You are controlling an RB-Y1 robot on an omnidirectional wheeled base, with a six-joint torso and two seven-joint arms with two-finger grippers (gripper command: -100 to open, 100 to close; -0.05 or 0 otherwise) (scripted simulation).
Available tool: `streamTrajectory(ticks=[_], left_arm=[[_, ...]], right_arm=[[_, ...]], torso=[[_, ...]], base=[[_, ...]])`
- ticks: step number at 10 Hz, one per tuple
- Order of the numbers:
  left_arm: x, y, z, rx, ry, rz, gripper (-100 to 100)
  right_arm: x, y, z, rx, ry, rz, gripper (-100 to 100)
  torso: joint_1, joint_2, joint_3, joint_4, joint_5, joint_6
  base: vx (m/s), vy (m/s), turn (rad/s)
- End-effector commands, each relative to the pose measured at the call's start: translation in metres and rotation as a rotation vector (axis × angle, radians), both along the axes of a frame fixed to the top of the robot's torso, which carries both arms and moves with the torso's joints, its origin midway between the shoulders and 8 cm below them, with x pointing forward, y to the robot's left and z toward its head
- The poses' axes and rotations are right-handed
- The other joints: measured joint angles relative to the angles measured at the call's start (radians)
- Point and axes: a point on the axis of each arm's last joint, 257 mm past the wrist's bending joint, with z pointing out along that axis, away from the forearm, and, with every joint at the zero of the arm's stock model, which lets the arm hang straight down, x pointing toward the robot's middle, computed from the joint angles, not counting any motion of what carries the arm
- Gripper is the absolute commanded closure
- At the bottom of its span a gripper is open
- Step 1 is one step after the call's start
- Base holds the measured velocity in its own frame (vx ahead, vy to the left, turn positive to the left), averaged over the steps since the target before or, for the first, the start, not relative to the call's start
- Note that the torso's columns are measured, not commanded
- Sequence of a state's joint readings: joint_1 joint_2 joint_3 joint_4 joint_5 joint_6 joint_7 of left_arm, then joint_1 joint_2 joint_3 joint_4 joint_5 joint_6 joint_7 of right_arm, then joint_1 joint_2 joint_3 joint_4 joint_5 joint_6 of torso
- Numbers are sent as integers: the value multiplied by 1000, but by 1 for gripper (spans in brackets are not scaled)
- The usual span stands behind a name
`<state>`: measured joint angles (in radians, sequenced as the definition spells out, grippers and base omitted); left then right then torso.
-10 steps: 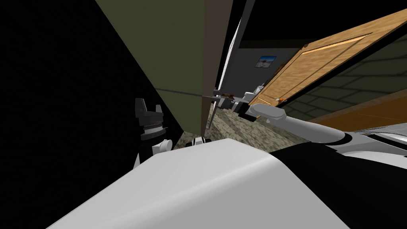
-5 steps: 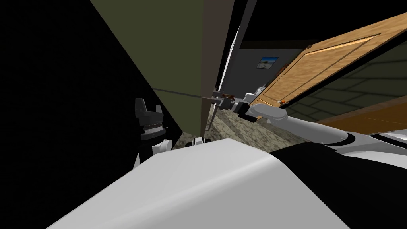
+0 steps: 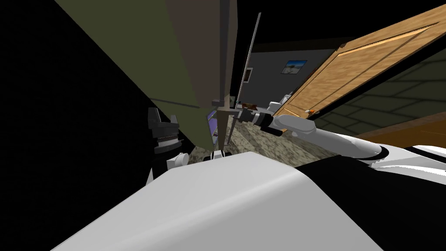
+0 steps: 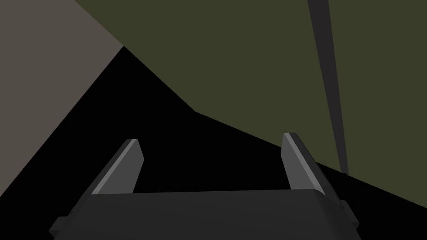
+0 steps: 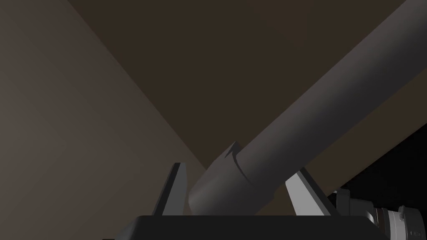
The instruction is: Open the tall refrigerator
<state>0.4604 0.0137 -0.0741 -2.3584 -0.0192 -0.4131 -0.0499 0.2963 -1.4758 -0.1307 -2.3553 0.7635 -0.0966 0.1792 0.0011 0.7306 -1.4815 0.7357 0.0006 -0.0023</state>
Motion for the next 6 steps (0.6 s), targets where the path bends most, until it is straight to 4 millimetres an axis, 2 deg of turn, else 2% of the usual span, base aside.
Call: streamTrajectory(ticks=[1,2,4,5,6], left_arm=[[0,0,0,0,0,0,0],[0,0,0,0,0,0,0],[0,0,0,0,0,0,0],[0,0,0,0,0,0,0],[0,0,0,0,0,0,0]], right_arm=[[-12,15,3,0,-8,39,100],[-22,27,3,0,-8,70,100],[-22,27,3,0,-8,70,100],[-32,38,4,-1,-8,101,100],[-32,38,4,-1,-8,101,100]], torso=[[3,6,6,0,0,-1],[8,10,9,1,1,1],[13,15,12,2,3,0],[13,16,14,3,3,1],[13,17,14,4,4,-3]], base=[[-42,-285,29],[-28,-237,33],[-13,-152,0],[-11,-140,43],[-7,-163,5]])
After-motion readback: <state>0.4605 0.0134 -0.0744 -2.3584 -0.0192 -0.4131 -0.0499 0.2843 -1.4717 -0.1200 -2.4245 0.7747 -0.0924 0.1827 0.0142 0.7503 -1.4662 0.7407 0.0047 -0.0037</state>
